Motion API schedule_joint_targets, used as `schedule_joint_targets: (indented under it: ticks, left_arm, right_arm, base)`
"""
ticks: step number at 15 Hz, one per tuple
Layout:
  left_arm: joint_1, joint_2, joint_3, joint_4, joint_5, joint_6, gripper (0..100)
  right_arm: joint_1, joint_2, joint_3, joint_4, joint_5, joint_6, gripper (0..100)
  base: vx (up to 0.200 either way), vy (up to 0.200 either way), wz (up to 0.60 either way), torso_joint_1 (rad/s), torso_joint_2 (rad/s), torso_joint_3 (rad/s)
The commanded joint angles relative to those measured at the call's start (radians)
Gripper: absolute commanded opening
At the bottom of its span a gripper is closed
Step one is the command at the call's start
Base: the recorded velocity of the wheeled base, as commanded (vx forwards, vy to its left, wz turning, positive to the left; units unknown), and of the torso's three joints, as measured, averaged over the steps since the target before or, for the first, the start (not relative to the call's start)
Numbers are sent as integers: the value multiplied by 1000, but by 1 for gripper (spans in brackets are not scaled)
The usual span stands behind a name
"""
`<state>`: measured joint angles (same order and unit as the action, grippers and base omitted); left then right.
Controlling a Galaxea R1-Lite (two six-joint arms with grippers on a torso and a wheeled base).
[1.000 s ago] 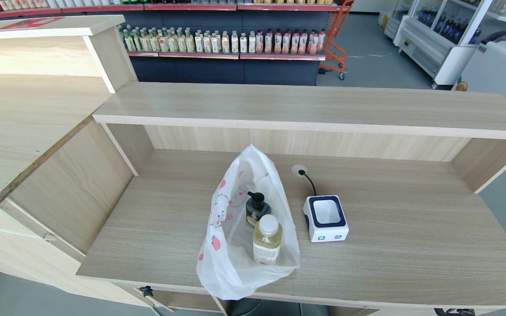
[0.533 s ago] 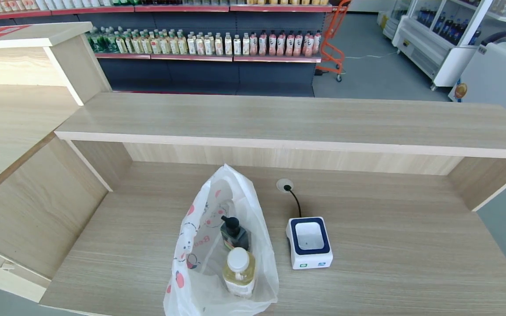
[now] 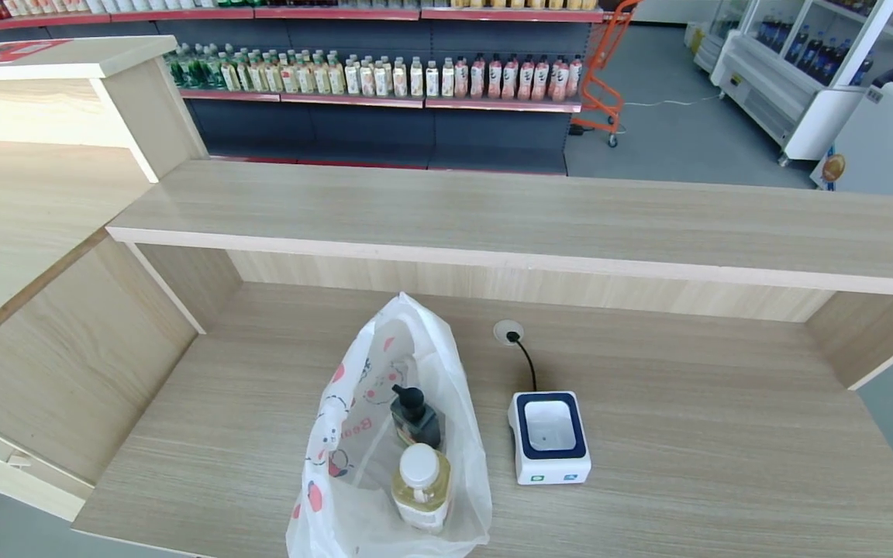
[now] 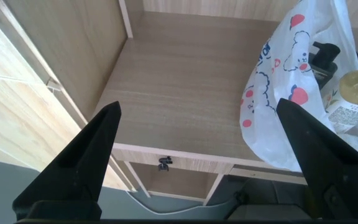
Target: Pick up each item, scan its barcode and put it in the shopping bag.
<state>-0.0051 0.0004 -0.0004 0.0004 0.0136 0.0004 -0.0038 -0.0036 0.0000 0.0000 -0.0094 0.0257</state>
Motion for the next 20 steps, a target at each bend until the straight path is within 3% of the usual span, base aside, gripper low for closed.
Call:
schedule_joint_targets:
  ticks: [1,5,20]
  left_arm:
    - [1,0,0,0,0,-2,100]
    - [1,0,0,0,0,0,100]
    - [1,0,0,0,0,-2,100]
  right_arm:
    - [1,4,0,0,0,0,0]
    - [1,4,0,0,0,2,0]
    - [1,4,0,0,0,3,0]
  base:
    - [0,0,0,0,0,0]
    - [0,150,0,-1,1,-1]
    - [0,0,0,0,0,0]
